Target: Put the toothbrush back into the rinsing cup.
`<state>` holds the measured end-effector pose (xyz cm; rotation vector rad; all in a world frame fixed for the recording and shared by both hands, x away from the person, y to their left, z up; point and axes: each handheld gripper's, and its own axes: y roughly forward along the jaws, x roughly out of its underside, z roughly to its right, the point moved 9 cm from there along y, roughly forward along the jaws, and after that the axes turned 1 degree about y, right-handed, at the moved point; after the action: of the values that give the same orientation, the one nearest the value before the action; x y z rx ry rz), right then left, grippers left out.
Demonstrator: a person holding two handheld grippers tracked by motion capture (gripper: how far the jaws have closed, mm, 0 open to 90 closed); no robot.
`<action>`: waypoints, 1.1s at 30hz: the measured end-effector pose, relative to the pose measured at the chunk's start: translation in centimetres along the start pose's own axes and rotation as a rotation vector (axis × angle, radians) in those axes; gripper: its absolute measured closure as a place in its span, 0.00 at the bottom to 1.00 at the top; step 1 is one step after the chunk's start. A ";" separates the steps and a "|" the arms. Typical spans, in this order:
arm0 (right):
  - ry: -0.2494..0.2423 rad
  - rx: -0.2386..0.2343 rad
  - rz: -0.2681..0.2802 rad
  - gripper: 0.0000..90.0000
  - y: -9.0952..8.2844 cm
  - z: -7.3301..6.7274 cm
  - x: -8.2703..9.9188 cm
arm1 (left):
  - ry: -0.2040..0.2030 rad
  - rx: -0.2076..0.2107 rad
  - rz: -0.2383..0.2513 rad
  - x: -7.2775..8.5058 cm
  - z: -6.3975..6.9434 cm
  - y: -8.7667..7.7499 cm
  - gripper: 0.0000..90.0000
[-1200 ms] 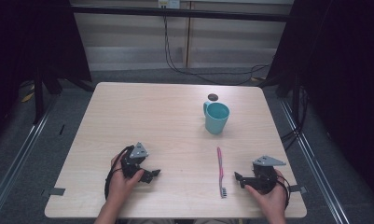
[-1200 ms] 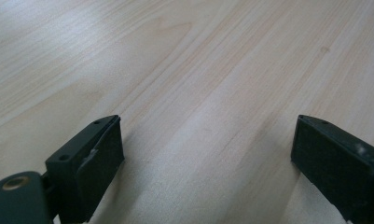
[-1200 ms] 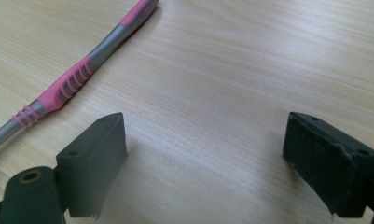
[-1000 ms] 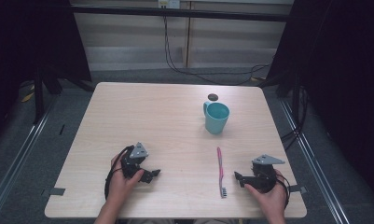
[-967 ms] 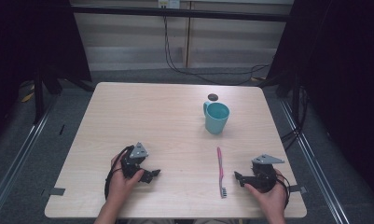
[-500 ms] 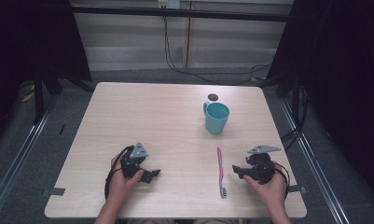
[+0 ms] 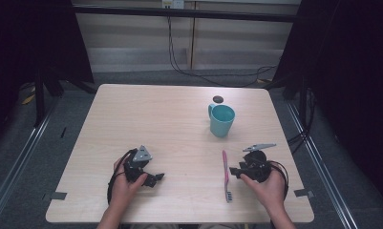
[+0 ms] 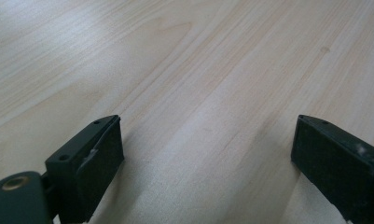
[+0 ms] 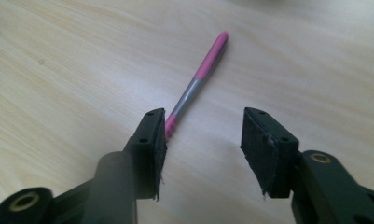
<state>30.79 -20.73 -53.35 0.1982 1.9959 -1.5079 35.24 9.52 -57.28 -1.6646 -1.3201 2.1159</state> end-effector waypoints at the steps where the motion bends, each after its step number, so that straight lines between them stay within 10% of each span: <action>1: 0.000 0.000 0.000 0.57 0.0 0.0 0.0 | 0.000 0.000 0.000 0.0 0.0 0.0 0.10; 33: -0.031 0.061 -0.125 0.92 2.7 -2.0 1.0 | 0.001 -0.001 0.001 0.0 0.0 0.0 0.10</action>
<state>30.48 -18.25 -55.80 0.0756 1.9708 -1.6417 35.26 9.52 -57.28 -1.6663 -1.3207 2.1148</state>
